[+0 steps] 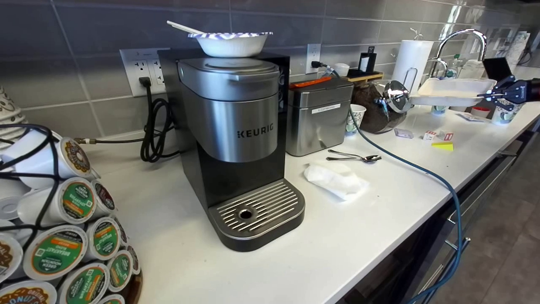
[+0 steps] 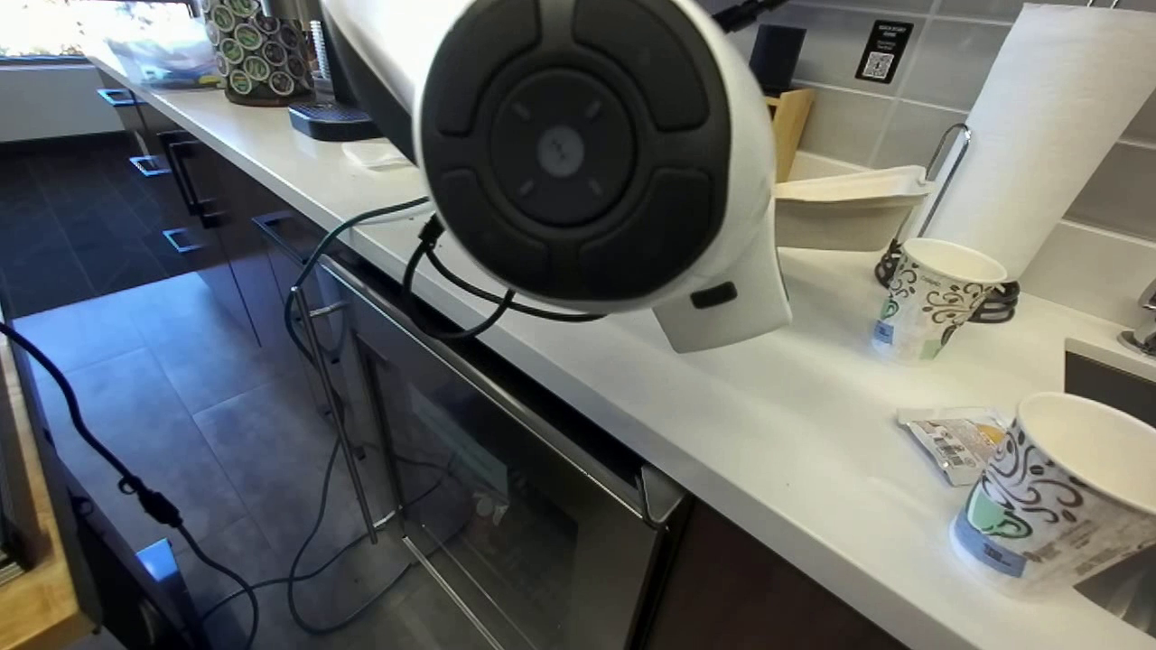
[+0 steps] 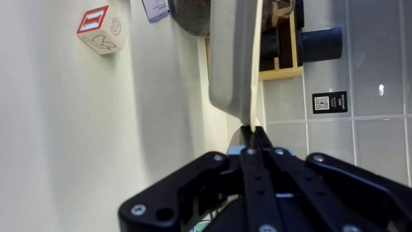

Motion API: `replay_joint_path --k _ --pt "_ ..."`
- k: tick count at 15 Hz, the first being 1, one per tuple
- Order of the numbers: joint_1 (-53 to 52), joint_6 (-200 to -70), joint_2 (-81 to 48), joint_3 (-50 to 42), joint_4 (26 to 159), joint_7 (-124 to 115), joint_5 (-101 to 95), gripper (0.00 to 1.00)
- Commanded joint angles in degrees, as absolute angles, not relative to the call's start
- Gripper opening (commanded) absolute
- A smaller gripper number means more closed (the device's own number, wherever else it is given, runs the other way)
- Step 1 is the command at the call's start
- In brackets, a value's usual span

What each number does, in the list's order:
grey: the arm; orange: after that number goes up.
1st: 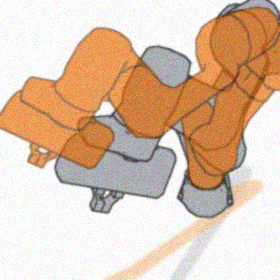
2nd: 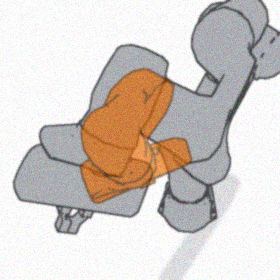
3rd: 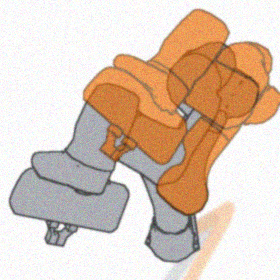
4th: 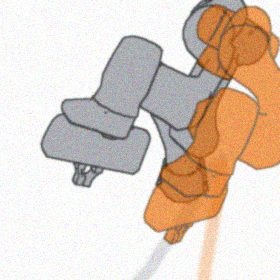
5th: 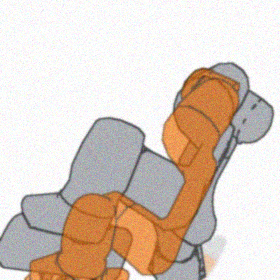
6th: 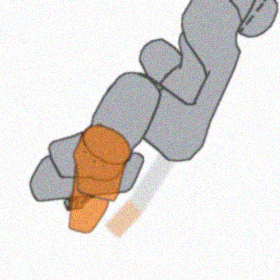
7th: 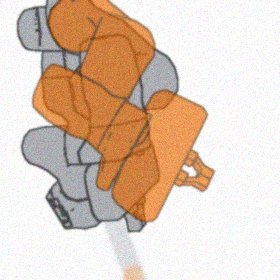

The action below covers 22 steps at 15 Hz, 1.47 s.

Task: Move the lunch pack to the right

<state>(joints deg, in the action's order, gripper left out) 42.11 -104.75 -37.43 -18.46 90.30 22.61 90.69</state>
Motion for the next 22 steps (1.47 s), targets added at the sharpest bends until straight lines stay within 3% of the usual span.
replay_joint_path --k 1,22 --pt "41.1 -108.7 -38.9 -17.6 88.7 21.8 91.2 0.01" --pt "39.0 -119.5 -51.7 -15.6 73.1 8.5 86.8 0.01"
